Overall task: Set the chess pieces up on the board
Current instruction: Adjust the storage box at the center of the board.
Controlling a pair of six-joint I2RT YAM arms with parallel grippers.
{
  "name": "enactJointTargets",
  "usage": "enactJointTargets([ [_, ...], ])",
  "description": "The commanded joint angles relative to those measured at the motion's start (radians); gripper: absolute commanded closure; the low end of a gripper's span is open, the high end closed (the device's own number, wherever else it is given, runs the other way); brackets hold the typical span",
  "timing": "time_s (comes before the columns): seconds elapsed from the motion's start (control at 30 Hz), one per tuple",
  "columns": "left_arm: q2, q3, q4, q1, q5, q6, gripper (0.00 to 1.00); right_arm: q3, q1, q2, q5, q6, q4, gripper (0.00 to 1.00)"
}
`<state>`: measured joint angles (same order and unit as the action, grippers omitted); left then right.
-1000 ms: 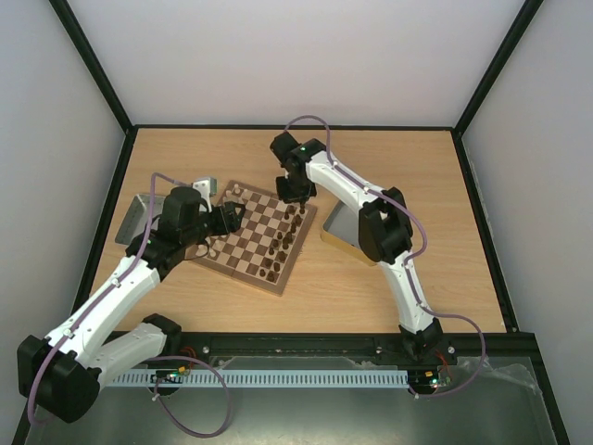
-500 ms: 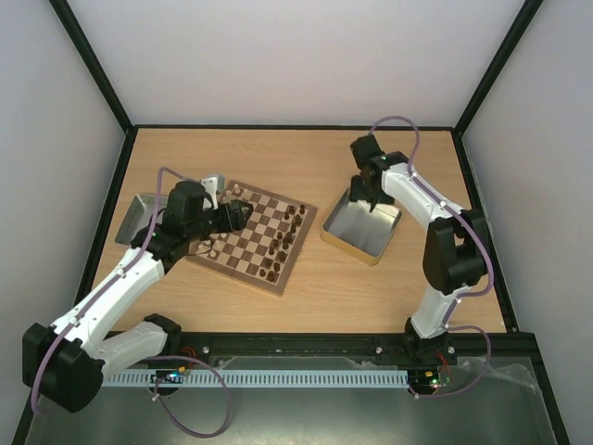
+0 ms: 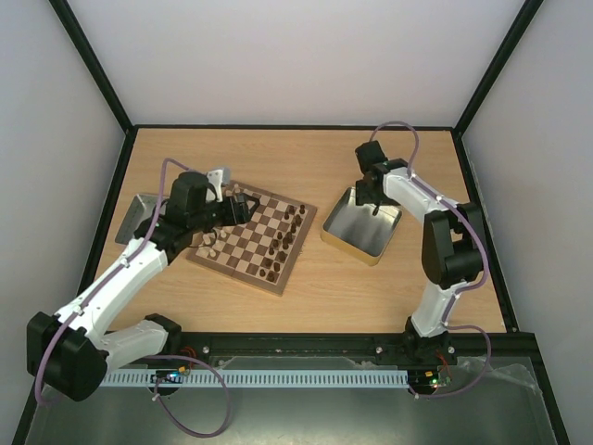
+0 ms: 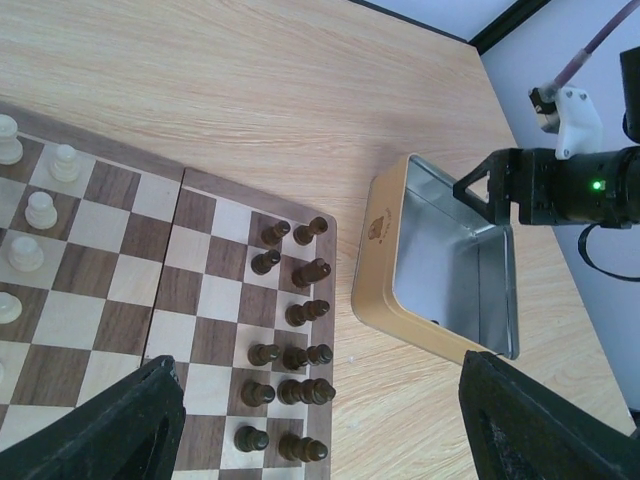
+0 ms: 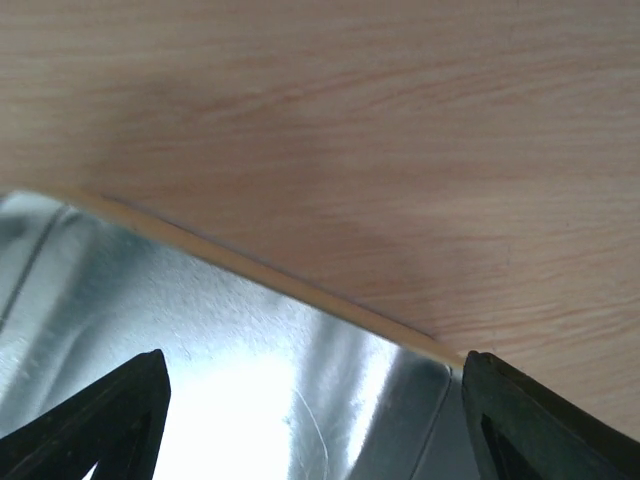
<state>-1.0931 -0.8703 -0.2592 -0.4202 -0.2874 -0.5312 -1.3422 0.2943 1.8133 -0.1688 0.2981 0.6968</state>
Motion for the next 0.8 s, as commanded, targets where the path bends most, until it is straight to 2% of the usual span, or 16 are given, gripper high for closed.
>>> enactJointTargets([
  [0.0,-0.016,-0.031,0.009,0.003,-0.025,-0.015,0.23,-0.047,-0.027,0.034,0.043,-0.056,-0.069,0.24],
  [0.13,-0.03,-0.031,0.027,0.003,-0.043,-0.026,0.23,-0.102,-0.082,0.121,0.149,-0.081,-0.042,0.38],
  [0.23,-0.05,-0.032,0.044,0.003,-0.068,-0.037,0.23,-0.107,-0.088,0.157,0.173,-0.106,-0.036,0.41],
  [0.33,-0.068,-0.037,0.054,0.003,-0.087,-0.043,0.24,-0.097,-0.089,0.18,0.172,-0.108,-0.038,0.52],
  [0.47,-0.078,-0.045,0.052,0.003,-0.097,-0.047,0.24,-0.083,-0.09,0.173,0.104,-0.056,-0.023,0.67],
  [0.77,-0.076,-0.049,0.051,0.003,-0.107,-0.052,0.24,0.071,-0.089,0.025,-0.069,0.083,-0.028,0.79],
])
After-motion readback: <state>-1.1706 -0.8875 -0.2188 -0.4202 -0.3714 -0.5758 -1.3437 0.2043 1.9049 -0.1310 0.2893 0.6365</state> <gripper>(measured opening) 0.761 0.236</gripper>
